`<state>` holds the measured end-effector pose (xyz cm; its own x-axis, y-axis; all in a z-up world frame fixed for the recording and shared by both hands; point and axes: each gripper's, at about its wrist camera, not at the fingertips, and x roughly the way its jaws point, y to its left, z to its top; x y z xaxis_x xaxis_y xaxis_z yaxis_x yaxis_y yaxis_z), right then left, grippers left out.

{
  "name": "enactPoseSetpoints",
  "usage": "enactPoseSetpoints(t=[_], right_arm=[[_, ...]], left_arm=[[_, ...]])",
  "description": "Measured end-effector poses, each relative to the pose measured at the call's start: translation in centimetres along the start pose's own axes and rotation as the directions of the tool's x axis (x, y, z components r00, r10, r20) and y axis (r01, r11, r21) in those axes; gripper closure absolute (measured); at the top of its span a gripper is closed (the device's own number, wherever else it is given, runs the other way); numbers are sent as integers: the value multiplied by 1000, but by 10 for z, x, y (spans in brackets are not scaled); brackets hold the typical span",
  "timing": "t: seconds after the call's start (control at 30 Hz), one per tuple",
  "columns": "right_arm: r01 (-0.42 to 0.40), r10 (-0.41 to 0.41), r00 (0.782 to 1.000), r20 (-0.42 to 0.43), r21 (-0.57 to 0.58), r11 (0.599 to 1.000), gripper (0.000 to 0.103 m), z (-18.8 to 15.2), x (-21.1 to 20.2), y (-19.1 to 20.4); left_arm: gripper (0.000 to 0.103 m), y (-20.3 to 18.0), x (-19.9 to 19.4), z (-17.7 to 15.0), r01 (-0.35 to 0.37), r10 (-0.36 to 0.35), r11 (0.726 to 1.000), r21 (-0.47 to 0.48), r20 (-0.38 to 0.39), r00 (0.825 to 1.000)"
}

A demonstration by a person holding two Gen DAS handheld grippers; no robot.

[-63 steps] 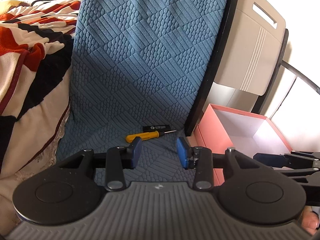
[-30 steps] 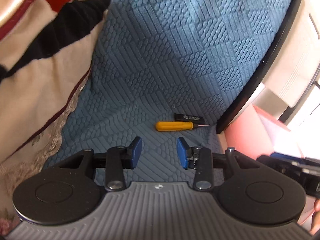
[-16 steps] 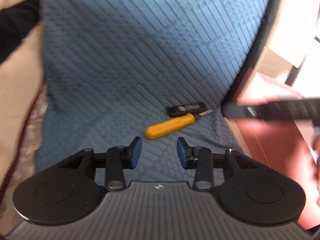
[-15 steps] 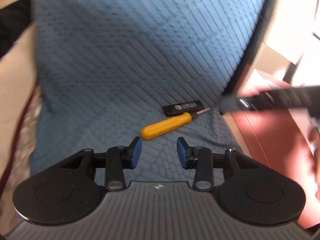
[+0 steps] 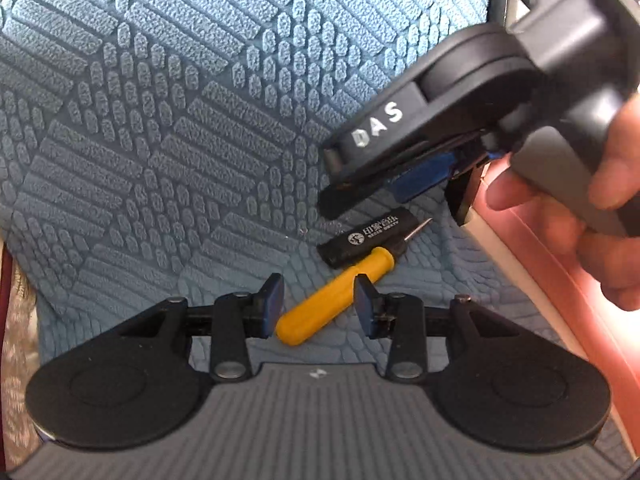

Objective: Organize rigid objects
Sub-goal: 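Lower the right tool onto the black USB stick and close it, then lower the left tool onto the yellow screwdriver and close it while the right tool holds the USB stick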

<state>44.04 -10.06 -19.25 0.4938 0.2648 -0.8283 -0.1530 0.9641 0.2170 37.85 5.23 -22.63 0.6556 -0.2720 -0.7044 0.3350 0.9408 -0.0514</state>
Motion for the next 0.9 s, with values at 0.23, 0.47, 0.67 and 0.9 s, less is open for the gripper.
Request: enactPoseSetpoints(t=[0.23,0.47,0.67,0.9], right_arm=[[70,-73,996,-56,-53,996,16,5,22,5],[94,-105,989,-101,-107,990,11,-2,38,12],[110,-125,988,-94,-146,983,9,-13,44,23],[105,-116,990,-80,-127,986,18,-27,37,21]], left_arm=[[59,2,10,-2,4,-4,1000,14,-14,1000],[59,7,9,0,14,-13,1000,8,-24,1000],[59,11,9,0,12,-11,1000,10,-32,999],[59,12,12,-6,19,-18,1000,18,-29,999]])
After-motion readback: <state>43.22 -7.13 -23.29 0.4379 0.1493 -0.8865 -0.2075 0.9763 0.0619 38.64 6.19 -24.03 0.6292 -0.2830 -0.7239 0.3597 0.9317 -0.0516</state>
